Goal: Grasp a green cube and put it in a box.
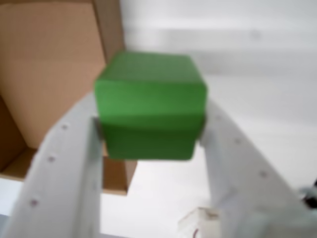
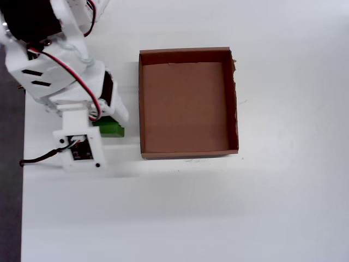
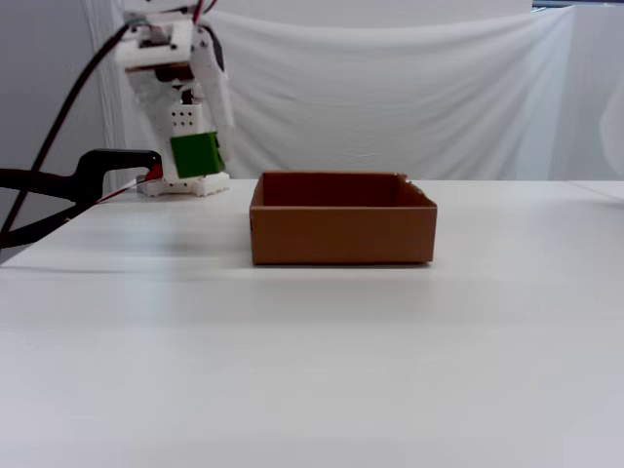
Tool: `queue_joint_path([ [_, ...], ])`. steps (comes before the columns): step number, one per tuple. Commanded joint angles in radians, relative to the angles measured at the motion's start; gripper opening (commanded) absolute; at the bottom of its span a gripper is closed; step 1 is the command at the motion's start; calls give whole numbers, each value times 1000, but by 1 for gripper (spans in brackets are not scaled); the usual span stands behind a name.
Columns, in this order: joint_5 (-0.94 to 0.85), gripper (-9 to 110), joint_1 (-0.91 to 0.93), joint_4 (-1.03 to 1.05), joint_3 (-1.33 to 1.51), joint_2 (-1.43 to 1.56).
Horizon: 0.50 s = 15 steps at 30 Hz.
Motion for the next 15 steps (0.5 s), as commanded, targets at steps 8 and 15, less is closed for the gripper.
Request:
queue_joint_path([
  [8, 109, 15, -276, 107, -170, -140],
  [15, 167, 15, -370, 106, -336, -394],
])
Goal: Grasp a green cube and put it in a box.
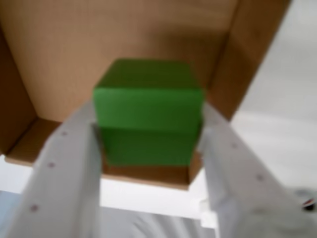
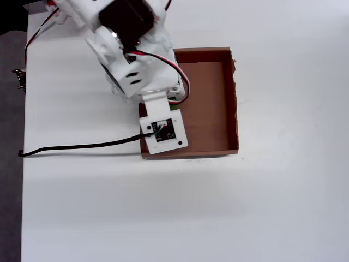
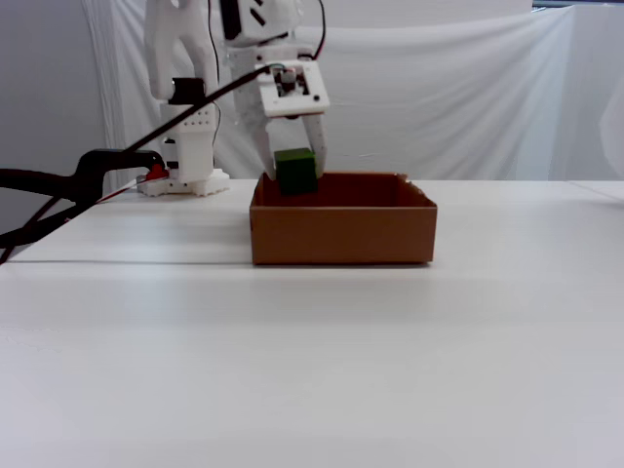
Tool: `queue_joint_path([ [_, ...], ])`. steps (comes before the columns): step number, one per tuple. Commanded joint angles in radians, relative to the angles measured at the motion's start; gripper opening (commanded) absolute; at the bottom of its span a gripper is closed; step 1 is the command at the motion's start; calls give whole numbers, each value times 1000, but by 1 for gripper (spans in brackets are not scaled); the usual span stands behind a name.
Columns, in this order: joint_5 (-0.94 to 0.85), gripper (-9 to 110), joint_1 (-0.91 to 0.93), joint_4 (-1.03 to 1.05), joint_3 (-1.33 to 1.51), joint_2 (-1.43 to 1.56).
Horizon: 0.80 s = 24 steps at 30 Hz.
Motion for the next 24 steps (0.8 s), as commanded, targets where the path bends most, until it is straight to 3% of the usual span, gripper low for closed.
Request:
queue_joint_path([
  [1, 15, 15, -41, -21, -80, -44],
  [16, 64, 15, -117, -46, -110, -189],
  [24, 66, 21, -84, -67, -86, -146],
])
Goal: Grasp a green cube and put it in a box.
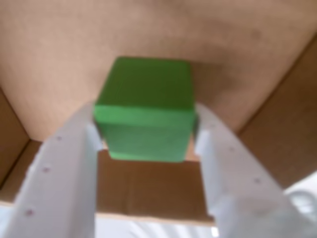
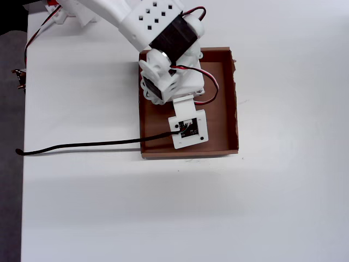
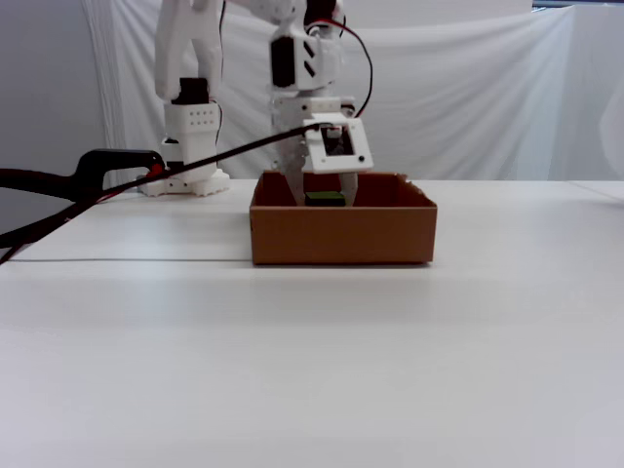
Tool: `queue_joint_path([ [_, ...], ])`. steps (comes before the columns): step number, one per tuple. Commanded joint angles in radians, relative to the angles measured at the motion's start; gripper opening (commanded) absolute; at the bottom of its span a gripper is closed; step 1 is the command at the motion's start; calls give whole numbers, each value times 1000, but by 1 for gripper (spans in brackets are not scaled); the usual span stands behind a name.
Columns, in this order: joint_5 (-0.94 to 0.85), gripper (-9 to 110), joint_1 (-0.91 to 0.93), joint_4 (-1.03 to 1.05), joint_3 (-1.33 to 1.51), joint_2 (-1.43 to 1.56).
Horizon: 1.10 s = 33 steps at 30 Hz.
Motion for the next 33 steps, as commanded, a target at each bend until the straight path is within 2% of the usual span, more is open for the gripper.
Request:
queue_joint_path([
  [1, 3, 22, 20, -14, -15, 72],
  [9, 3, 22, 258, 84, 40, 403],
  [13, 57, 22, 555, 118, 221, 683],
  [18, 57, 22, 759, 120, 495, 948],
  [27, 86, 22, 834, 150, 1083, 1582],
  [31, 117, 22, 834, 149, 1258, 1747],
  [33, 117, 22, 850, 230, 1279, 1822],
])
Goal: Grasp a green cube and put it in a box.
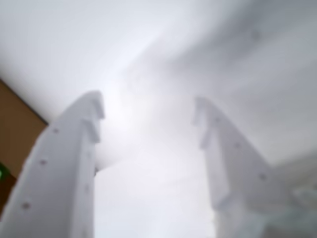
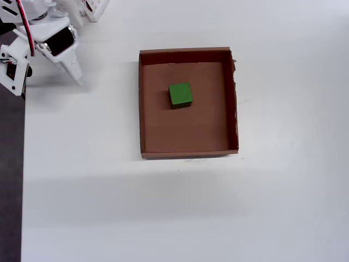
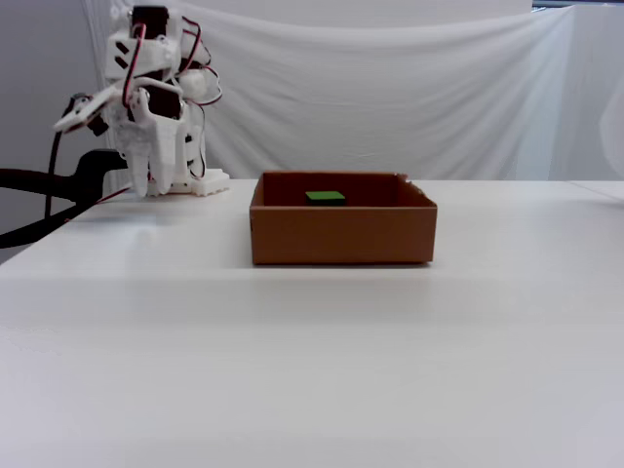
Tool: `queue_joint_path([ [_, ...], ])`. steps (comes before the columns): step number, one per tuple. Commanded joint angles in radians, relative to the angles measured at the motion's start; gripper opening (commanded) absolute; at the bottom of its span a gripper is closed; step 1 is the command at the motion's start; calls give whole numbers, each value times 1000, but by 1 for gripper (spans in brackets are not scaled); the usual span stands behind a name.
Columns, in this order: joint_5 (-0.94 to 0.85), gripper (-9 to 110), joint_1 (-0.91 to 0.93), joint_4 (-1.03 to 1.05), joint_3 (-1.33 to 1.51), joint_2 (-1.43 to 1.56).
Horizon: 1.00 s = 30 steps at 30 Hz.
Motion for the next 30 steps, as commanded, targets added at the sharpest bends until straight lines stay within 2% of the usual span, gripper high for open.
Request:
queue_joint_path([
  [1, 6, 22, 31, 55, 14, 72],
  [6, 6, 22, 21, 120, 14, 72],
  [30, 6, 22, 20, 121, 14, 72],
])
